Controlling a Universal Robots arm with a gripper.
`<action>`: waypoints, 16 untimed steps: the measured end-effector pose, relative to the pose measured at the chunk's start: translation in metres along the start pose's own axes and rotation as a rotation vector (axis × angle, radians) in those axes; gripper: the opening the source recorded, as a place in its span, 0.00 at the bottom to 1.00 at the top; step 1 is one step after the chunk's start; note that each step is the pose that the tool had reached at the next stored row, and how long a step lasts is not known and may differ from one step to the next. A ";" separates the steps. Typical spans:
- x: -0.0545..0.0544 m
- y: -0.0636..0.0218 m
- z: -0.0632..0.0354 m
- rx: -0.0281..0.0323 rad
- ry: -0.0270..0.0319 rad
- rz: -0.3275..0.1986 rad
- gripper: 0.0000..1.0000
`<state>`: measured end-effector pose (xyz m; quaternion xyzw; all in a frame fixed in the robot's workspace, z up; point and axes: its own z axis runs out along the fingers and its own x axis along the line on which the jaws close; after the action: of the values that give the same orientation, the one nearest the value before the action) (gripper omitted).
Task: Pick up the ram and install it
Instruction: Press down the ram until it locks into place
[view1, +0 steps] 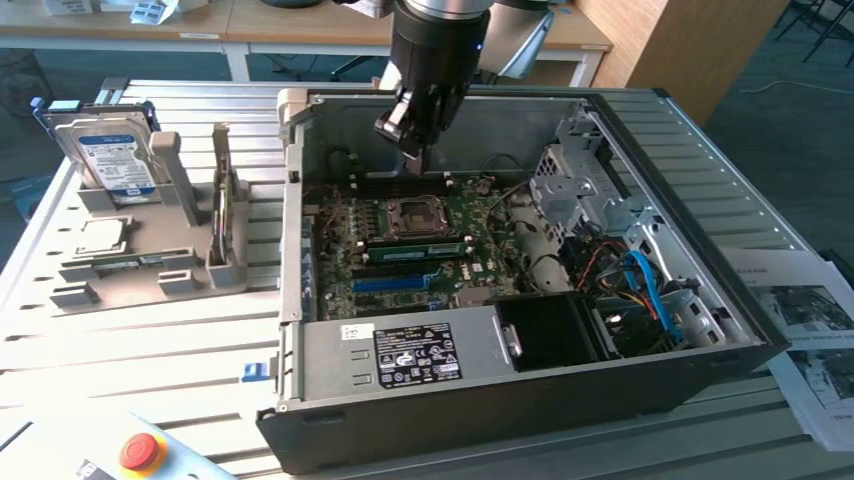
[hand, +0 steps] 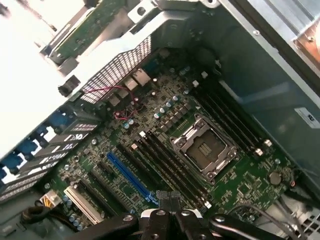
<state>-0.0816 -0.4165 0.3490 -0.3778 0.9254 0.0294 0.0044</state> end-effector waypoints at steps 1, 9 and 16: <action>0.000 0.0000 0.0000 0.0023 -0.0037 0.072 0.10; 0.000 0.0000 0.0001 0.0089 -0.0121 0.249 0.10; 0.000 0.0000 0.0001 0.0134 -0.0179 0.376 0.10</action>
<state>-0.0816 -0.4165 0.3489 -0.1978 0.9798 0.0269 0.0096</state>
